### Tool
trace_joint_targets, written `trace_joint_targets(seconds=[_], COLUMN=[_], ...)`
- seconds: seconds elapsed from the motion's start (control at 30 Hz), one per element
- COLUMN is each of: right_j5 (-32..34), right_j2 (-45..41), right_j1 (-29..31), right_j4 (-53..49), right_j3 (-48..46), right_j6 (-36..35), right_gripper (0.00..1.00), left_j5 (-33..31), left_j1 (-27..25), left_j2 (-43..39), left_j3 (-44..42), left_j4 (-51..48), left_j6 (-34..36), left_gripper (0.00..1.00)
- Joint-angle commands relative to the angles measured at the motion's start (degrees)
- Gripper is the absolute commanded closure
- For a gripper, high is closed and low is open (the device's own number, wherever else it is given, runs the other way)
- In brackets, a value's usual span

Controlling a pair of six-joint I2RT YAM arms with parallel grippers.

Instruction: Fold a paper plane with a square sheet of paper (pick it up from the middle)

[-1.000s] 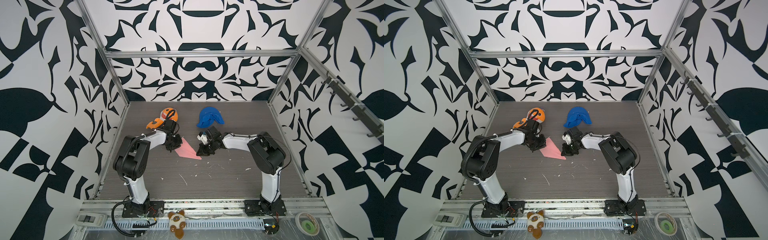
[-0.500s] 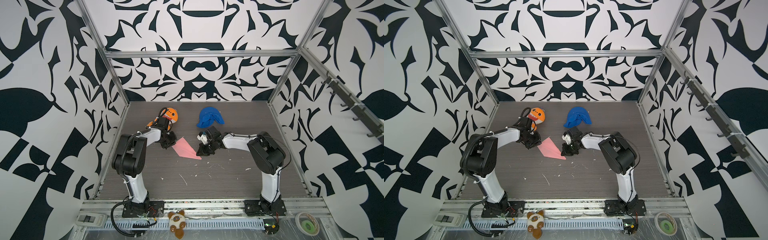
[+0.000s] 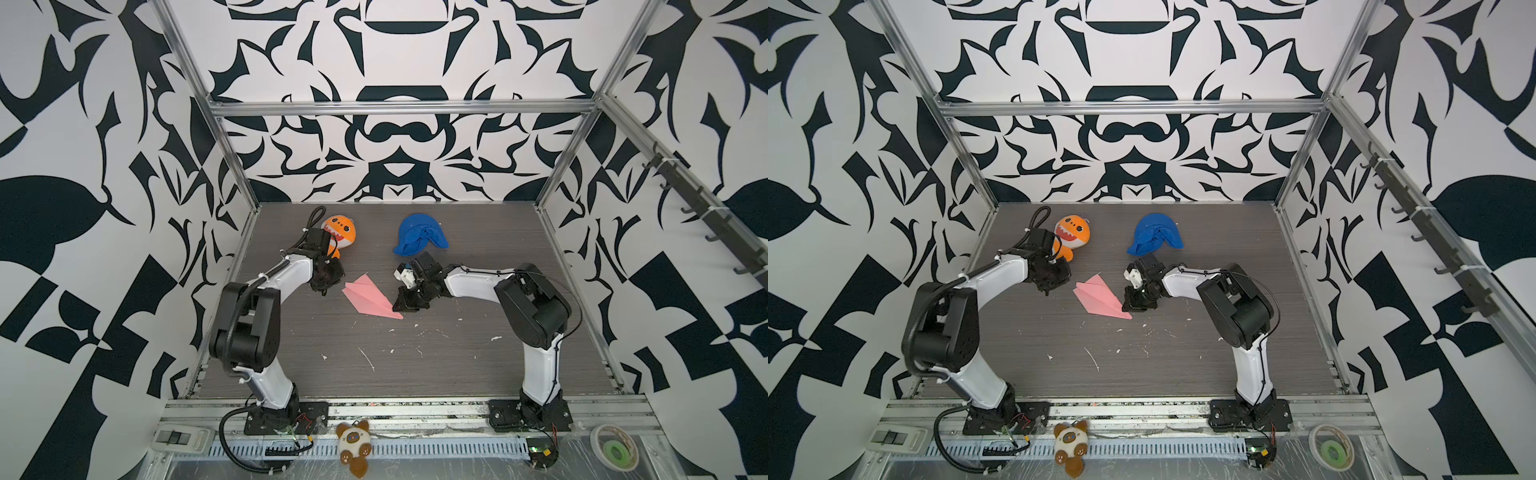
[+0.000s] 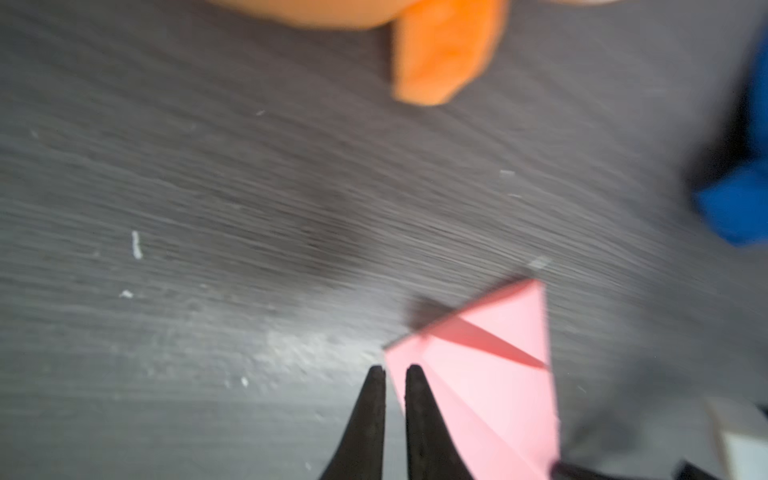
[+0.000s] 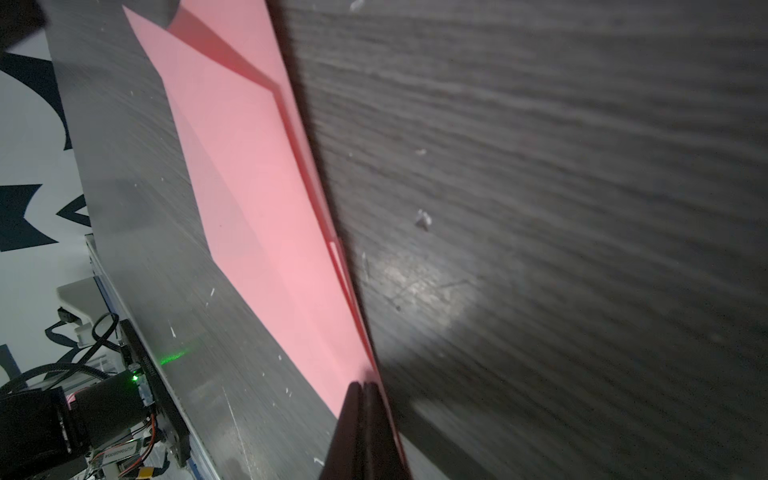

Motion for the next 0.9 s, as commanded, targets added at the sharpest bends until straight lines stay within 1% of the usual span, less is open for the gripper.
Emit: trace_joint_targets(seconds=[0.0,0.17,0.3,0.4,0.6,0.87], right_j5=[7.67,7.48,7.50,7.69,7.62,7.86], right_j2=[3.60,3.91,4.08,4.17,4.70,4.83], right_j1=[0.06,0.05,0.05,0.05,0.05,0.03], right_j4=[-6.94,-7.00,-7.34,-7.54,-7.47,-7.90], right_j3=[-1.83,-1.89,-1.92,-1.95,-1.74,-1.83], right_j6=[-0.16,-0.07,-0.39,-0.38,0.01,0.01], right_gripper=[1.00,1.00,1.00,1.00,1.00,1.00], left_j5=[-1.26,-1.08,-0.52,0.82,0.96,-2.51], left_j1=[-4.98,-12.51,-15.89,-17.04,-17.78,-18.04], left_j2=[-3.00,0.03,4.17,6.69,11.68,15.49], left_j3=[-0.41,0.50,2.79,4.78,8.58,11.90], left_j4=[-3.13,-4.10,-5.84,-7.06,-9.81,-15.27], left_j6=[2.75,5.57,8.73,10.62,12.82,16.43], left_gripper=[0.84,0.86,0.89,0.90,0.90,0.90])
